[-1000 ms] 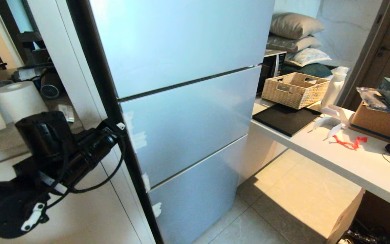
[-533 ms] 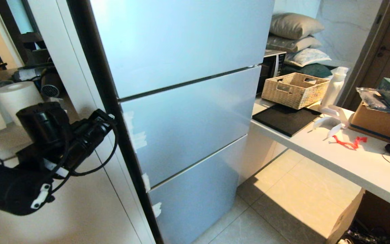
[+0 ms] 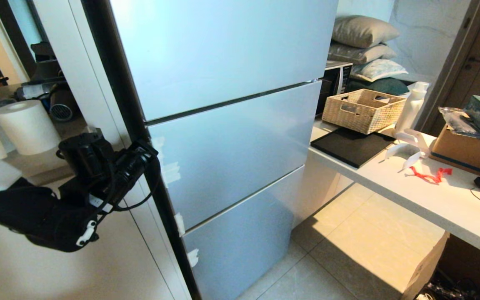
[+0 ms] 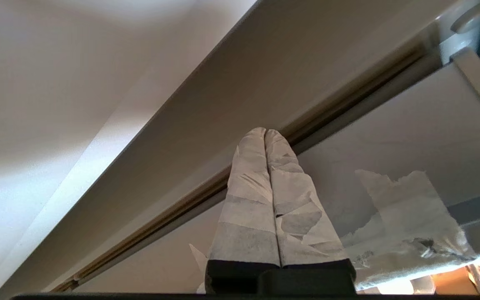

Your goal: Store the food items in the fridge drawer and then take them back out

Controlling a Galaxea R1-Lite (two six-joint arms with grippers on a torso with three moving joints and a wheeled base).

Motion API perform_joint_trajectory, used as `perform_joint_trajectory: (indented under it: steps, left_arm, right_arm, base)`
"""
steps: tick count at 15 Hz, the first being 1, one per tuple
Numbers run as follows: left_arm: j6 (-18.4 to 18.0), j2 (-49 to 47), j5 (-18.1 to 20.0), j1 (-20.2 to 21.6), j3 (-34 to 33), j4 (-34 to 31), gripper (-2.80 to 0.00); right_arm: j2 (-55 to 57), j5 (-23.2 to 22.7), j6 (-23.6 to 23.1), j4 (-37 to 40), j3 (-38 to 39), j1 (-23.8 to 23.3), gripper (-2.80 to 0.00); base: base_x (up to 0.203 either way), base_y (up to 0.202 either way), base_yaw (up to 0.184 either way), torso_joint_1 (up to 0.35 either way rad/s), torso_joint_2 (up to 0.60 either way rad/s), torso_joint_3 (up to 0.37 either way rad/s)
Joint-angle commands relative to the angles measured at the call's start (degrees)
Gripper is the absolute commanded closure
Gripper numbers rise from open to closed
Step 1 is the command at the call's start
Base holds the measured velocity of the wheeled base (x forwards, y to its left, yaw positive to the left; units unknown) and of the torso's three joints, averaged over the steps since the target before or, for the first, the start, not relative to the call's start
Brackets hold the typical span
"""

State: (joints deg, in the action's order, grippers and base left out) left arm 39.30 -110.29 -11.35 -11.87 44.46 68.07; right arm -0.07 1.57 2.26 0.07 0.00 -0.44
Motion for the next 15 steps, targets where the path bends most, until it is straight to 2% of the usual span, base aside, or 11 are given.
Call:
perform_joint_trajectory:
  steps: [1,9,15]
  left_arm:
    - [0.25,-0.40,-0.03,-1.75,-0.45,0.31,0.00]
    - [0.09,3.48,-0.68,-6.68,-4.49,0.31,0.00]
    - [-0.10,10.11,-0.81,-8.95,-10.83,0.31,0.00]
  right_arm:
    - [0.07,0.01,0.02,0.01,0.00,0.00,0.00]
    - [0.07,0.01,0.02,0.01,0.00,0.00,0.00]
    - [0.07,0.01,0.02,0.01,0.00,0.00,0.00]
  base:
    - [0.000,0.000,0.000,0.000,0.00,0.000]
    - [0.000,0.000,0.000,0.000,0.00,0.000]
    - [0.000,0.000,0.000,0.000,0.00,0.000]
